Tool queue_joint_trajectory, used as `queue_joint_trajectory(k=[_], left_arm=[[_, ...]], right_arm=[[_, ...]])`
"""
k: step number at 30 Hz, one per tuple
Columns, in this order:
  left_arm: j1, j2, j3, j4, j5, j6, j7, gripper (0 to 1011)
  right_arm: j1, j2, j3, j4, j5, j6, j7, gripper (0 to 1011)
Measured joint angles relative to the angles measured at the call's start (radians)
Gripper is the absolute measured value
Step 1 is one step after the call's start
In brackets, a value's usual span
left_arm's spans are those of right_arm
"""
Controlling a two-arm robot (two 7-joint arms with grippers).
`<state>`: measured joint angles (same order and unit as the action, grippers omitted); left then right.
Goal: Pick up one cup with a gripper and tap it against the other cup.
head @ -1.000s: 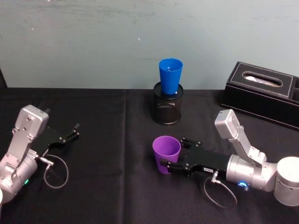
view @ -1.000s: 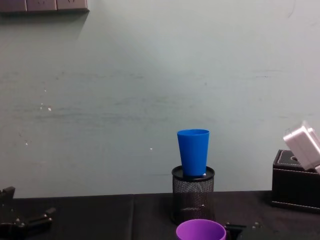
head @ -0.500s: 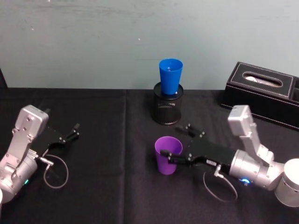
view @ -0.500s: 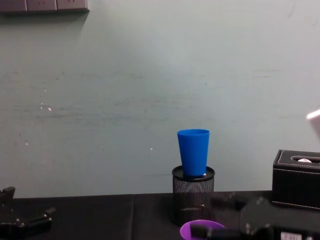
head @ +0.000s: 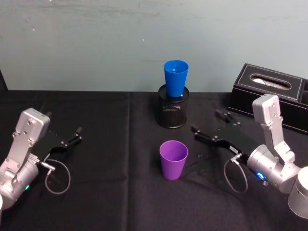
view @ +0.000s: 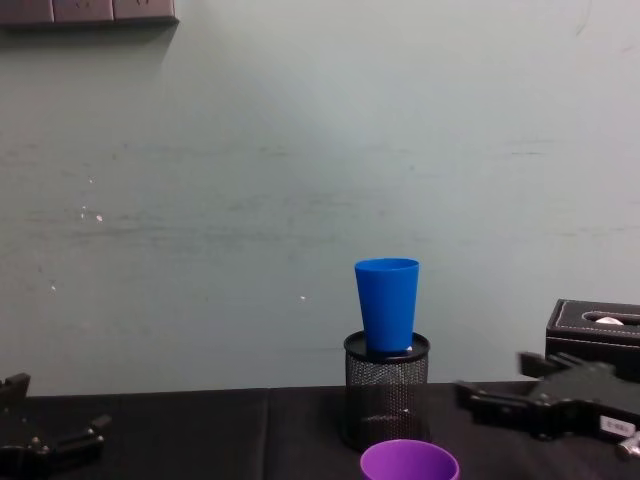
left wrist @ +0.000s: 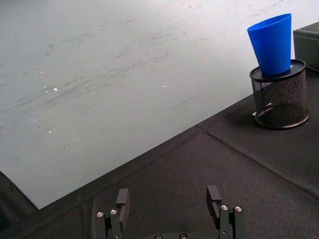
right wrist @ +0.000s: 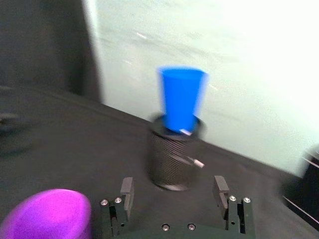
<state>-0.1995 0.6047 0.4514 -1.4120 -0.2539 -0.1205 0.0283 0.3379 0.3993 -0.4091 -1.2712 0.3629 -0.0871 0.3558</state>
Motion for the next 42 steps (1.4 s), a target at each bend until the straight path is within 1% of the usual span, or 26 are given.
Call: queue_joint_trajectory(k=[2, 3, 7, 8, 10, 11, 13, 42], left_arm=[[0.000, 0.000, 0.000, 0.000, 0.000, 0.000, 0.000, 1012], [0.000, 0.000, 0.000, 0.000, 0.000, 0.000, 0.000, 1011], [0.000, 0.000, 0.000, 0.000, 0.000, 0.000, 0.000, 1012], [0.000, 0.000, 0.000, 0.000, 0.000, 0.000, 0.000, 1011], [0.000, 0.000, 0.000, 0.000, 0.000, 0.000, 0.000, 1012], [0.000, 0.000, 0.000, 0.000, 0.000, 0.000, 0.000, 1011], [0.000, 0.000, 0.000, 0.000, 0.000, 0.000, 0.000, 1011], [0.000, 0.000, 0.000, 0.000, 0.000, 0.000, 0.000, 1011]], right_arm=[[-0.004, -0.007, 0.009, -0.003, -0.015, 0.033, -0.044, 1004], [-0.007, -0.013, 0.016, -0.003, -0.027, 0.069, -0.084, 1004], [-0.008, -0.024, 0.025, 0.002, -0.055, 0.118, -0.137, 1004], [-0.007, -0.026, 0.025, 0.005, -0.060, 0.123, -0.141, 1004], [-0.003, -0.030, 0.025, 0.014, -0.064, 0.124, -0.132, 1004], [0.001, -0.033, 0.024, 0.021, -0.062, 0.120, -0.111, 1004], [0.001, -0.033, 0.024, 0.021, -0.062, 0.120, -0.110, 1004], [-0.002, -0.030, 0.024, 0.015, -0.064, 0.122, -0.127, 1004]])
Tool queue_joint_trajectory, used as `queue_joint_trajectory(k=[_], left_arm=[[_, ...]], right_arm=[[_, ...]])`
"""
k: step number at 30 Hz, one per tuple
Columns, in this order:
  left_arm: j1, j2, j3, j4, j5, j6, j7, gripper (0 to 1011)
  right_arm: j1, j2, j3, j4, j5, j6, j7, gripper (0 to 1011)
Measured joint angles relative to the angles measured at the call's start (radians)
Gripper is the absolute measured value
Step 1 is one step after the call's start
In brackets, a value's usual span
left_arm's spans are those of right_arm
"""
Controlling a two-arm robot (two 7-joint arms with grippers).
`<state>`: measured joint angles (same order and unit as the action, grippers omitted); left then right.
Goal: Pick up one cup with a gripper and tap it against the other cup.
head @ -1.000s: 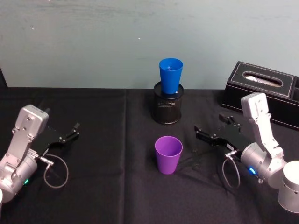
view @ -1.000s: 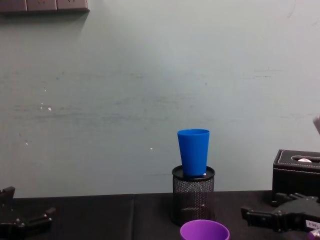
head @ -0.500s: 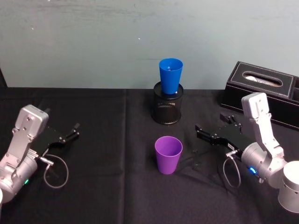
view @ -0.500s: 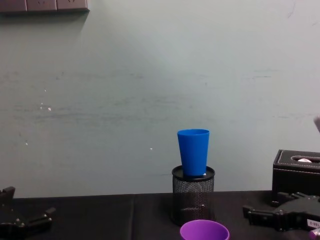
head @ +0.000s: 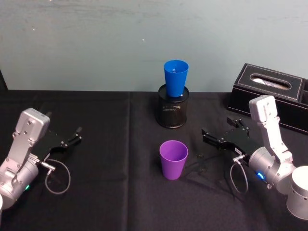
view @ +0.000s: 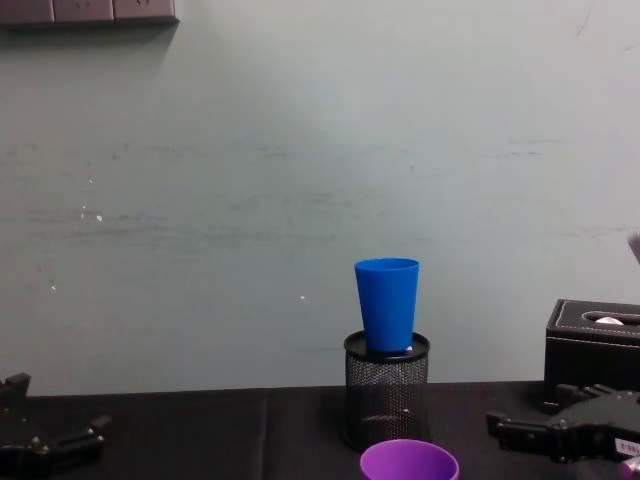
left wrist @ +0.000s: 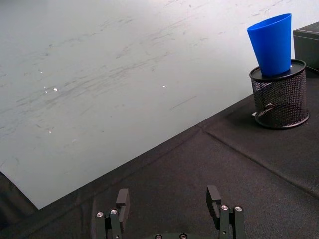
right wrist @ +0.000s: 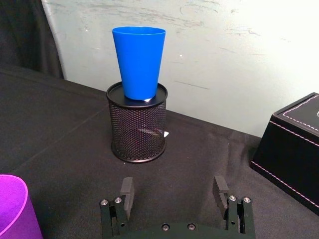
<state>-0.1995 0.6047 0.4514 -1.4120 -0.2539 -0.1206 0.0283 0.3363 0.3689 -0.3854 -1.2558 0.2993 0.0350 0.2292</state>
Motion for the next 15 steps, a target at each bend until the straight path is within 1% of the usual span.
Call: queue_joint_trajectory(k=[15], left_arm=[[0.000, 0.000, 0.000, 0.000, 0.000, 0.000, 0.000, 1011]], right_arm=[[0.000, 0.000, 0.000, -0.001, 0.000, 0.000, -0.002, 1004]])
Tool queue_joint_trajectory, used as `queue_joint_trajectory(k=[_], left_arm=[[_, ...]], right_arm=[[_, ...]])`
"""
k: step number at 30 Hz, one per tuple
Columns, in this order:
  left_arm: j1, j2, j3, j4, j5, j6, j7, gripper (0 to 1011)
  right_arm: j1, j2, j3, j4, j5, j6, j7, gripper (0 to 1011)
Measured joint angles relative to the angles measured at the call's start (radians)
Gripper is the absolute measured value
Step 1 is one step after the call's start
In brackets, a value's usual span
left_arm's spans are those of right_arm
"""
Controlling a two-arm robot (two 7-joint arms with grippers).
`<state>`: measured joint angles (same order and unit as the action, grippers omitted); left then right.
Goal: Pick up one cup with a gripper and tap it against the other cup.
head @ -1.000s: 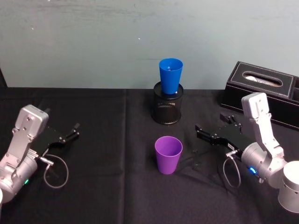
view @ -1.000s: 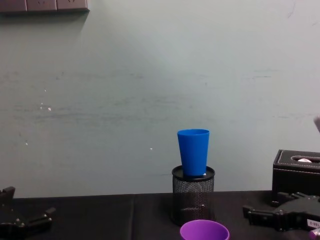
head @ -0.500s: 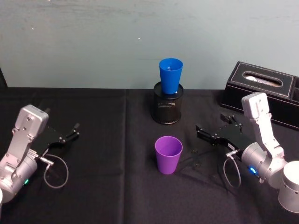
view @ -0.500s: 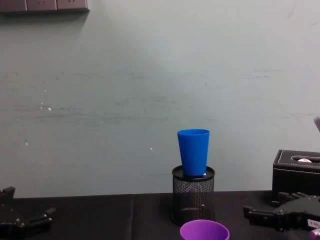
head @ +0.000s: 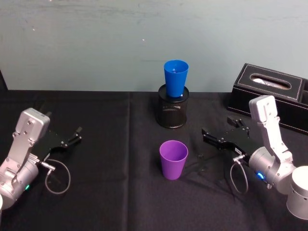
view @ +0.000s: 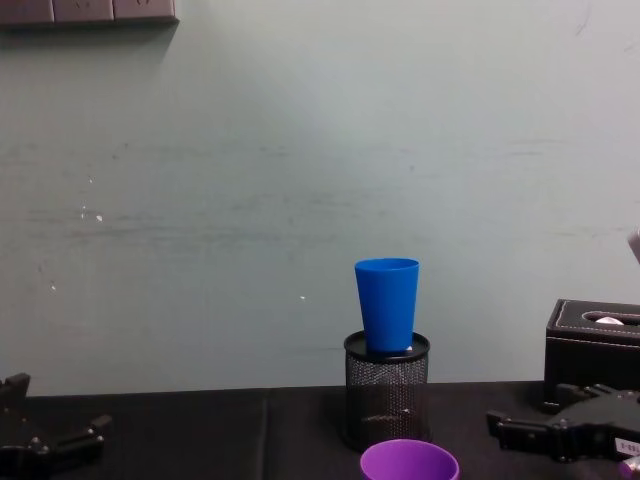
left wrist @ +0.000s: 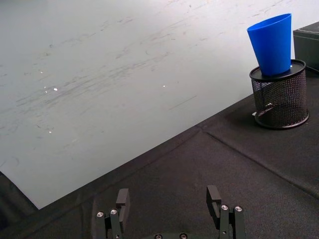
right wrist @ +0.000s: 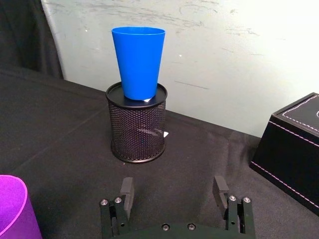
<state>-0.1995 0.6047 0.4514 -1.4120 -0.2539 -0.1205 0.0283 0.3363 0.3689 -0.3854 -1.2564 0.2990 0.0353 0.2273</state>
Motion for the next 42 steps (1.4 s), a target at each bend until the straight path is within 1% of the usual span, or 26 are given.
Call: queue_joint_trajectory(k=[42], left_arm=[[0.000, 0.000, 0.000, 0.000, 0.000, 0.000, 0.000, 1012]], right_arm=[[0.000, 0.000, 0.000, 0.000, 0.000, 0.000, 0.000, 1004]])
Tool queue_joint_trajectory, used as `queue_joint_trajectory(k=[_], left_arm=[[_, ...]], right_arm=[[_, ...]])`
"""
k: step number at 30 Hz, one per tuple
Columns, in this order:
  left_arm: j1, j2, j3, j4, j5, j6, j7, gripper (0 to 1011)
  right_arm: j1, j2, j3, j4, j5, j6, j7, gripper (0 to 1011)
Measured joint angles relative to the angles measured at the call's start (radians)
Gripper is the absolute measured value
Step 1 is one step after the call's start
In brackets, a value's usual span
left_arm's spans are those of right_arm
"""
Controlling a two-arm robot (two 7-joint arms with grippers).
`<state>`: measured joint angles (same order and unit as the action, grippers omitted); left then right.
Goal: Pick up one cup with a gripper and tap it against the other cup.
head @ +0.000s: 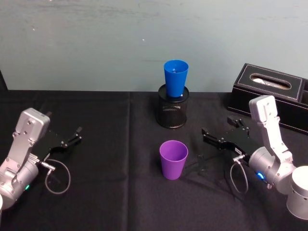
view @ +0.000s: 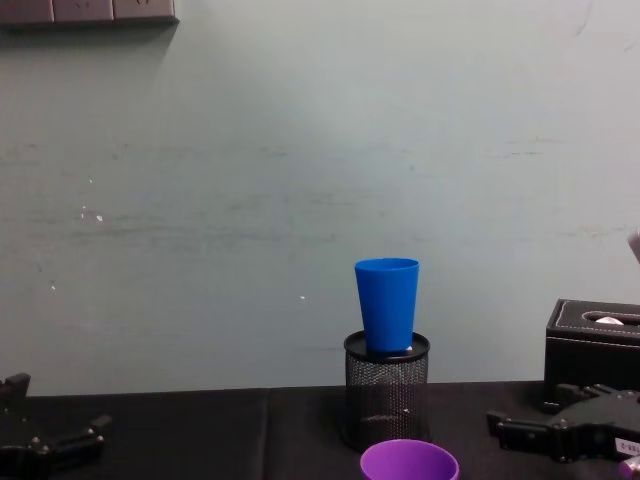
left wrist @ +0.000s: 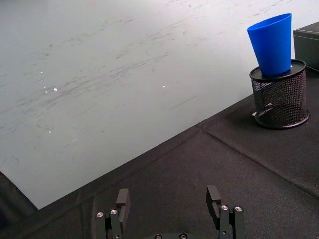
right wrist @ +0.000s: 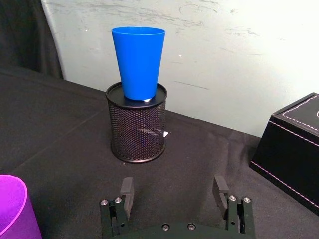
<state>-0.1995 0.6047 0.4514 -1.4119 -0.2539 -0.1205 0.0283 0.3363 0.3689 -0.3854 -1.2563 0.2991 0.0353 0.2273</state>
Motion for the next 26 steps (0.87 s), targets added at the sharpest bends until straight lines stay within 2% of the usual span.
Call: queue_joint_trajectory(k=[26], left_arm=[[0.000, 0.000, 0.000, 0.000, 0.000, 0.000, 0.000, 1011]], right_arm=[[0.000, 0.000, 0.000, 0.000, 0.000, 0.000, 0.000, 1004]])
